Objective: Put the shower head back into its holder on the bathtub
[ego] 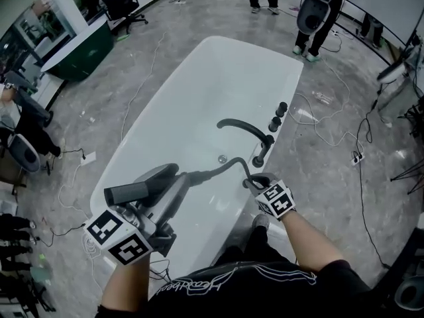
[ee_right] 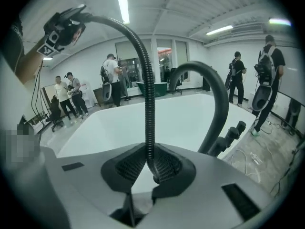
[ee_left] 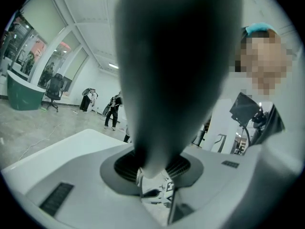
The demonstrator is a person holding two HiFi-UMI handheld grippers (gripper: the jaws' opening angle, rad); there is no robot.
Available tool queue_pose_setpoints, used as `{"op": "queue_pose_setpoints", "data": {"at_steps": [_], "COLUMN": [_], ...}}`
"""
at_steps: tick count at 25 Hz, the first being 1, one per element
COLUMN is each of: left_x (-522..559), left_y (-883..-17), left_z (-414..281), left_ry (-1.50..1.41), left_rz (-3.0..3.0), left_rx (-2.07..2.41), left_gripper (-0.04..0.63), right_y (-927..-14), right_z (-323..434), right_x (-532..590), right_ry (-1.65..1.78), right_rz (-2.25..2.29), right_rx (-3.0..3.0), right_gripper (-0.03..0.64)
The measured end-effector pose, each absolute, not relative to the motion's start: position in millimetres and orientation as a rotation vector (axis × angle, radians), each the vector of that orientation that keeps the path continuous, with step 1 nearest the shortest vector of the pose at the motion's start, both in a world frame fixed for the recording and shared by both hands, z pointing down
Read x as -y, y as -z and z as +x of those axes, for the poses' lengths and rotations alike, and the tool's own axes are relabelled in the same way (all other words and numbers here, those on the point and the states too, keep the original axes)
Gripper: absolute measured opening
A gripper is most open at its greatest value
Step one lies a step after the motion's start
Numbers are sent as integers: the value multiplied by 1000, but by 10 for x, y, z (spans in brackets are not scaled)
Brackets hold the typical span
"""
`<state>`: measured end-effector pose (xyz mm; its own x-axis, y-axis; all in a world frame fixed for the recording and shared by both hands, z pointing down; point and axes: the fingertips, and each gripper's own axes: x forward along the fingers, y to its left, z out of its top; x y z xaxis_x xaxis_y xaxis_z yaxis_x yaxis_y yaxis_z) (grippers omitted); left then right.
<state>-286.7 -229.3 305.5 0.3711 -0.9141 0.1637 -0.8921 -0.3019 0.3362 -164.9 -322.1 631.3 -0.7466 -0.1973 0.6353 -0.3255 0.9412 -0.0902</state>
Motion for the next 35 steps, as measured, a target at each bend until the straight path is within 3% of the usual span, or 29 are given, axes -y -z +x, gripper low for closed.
{"op": "queue_pose_setpoints", "data": {"at_steps": [8,13,35], "left_x": [2528,2709,3397], "left_y": [-3252,-3528,-5775], "left_z": [-2571,-2414,-1522], "left_ry": [-46,-125,-634], "left_rz": [2309,2286,2266], "left_rx": [1513,1487,1428], "left_gripper": [124,124,124], "right_y": [-6706,-6797,-6170], "right_z": [-1659,-1471,-631], "right_x": [3088,3109,3241], "right_ry": [-305,-352,-426], "right_rz": [244,234,419], "right_rx": [2366,2337,2484], "right_gripper": [65,130,130]}}
